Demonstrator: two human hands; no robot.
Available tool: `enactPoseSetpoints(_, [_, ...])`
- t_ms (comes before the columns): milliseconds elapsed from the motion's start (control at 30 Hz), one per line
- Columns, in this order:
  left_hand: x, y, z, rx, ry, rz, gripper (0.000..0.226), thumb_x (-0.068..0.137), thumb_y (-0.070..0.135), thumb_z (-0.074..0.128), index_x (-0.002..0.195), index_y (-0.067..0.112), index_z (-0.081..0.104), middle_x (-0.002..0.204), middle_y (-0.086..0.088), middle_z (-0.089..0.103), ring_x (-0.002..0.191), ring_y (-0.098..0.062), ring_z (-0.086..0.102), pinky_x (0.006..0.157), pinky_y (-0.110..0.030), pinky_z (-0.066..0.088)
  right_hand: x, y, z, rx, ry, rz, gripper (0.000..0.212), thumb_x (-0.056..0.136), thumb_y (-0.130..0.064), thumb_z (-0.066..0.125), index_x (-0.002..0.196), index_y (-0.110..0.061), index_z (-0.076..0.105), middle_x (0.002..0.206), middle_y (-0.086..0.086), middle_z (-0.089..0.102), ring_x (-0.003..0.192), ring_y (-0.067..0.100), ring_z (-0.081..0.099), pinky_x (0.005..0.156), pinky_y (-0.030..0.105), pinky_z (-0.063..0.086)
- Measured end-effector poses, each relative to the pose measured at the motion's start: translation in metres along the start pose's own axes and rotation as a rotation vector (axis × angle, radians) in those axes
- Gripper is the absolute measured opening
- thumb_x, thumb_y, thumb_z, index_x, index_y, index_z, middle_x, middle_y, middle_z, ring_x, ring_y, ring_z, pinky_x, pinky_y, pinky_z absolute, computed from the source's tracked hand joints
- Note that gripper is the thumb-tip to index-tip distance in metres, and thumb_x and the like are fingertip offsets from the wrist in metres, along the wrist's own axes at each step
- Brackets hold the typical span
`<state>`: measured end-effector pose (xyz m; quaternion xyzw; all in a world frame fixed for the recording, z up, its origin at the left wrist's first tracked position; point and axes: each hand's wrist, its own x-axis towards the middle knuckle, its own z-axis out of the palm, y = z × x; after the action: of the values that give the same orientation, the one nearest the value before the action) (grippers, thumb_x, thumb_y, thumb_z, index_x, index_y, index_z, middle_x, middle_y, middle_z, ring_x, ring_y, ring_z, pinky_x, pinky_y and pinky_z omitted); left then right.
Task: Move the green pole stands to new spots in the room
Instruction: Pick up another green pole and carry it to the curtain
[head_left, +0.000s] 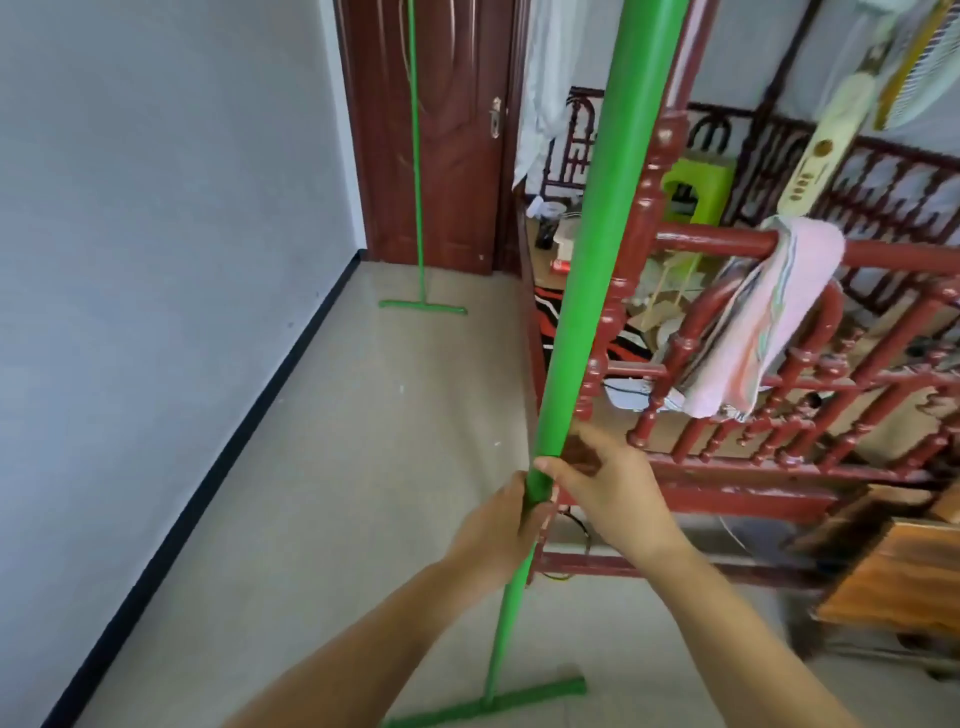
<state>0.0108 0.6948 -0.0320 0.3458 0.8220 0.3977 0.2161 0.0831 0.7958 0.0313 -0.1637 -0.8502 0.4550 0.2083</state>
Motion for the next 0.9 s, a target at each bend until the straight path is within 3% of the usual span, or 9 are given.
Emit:
enactPoseSetpoints(267, [-0.087,-0.111,-0.133,0.033,0.184,-0.144,0.032,0.093,0.031,0.043,0.122,0.018,0.041,0.106,-0.011,0.067,0.094,-0.029,0.064,0.086,-0.046,0.052,0.003,-0.102,0.166,0.027,-0.19,-0.143,0.021,0.074,-0.021,0.07,0.086,-0.033,0.059,0.078,-0.023,0.062,0.079,-0.007,0.059,0.063,0.002,0.042])
enactPoseSetpoints(433, [-0.16,-0.174,-0.211,0.053,0.293,-0.182,0.037,0.094,0.027,0.042,0.128,0.014,0.036,0.111,-0.015,0.064,0.096,-0.029,0.062,0.087,-0.046,0.05,-0.012,-0.159,0.274,0.102,-0.323,-0.226,0.019,0.074,-0.026,0.069,0.09,-0.031,0.06,0.084,-0.014,0.065,0.078,0.003,0.062,0.07,0.019,0.05])
enactPoseSetpoints(533, [-0.197,-0.197,-0.251,0.039,0.397,-0.225,0.033,0.094,0.025,0.042,0.125,0.016,0.038,0.108,-0.014,0.065,0.094,-0.029,0.062,0.085,-0.047,0.051,-0.016,-0.196,0.323,0.136,-0.426,-0.261,0.017,0.076,-0.026,0.066,0.09,-0.028,0.058,0.087,-0.012,0.066,0.083,0.004,0.062,0.072,0.022,0.051])
enactPoseSetpoints(800, [-0.296,-0.258,-0.304,0.001,0.643,-0.436,0.051,0.086,0.042,0.041,0.129,0.016,0.033,0.113,-0.018,0.064,0.1,-0.034,0.062,0.084,-0.05,0.051,-0.046,-0.264,0.43,0.158,-0.724,-0.426,0.017,0.075,-0.027,0.067,0.085,-0.031,0.054,0.088,-0.001,0.069,0.081,0.015,0.065,0.07,0.034,0.052])
enactPoseSetpoints(900, [-0.336,-0.264,-0.315,0.0,0.744,-0.543,0.043,0.09,0.034,0.043,0.126,0.012,0.033,0.108,-0.022,0.063,0.094,-0.036,0.061,0.082,-0.051,0.05,-0.068,-0.288,0.461,0.198,-0.811,-0.509,0.017,0.075,-0.027,0.067,0.084,-0.031,0.053,0.087,-0.003,0.069,0.081,0.017,0.065,0.073,0.036,0.053])
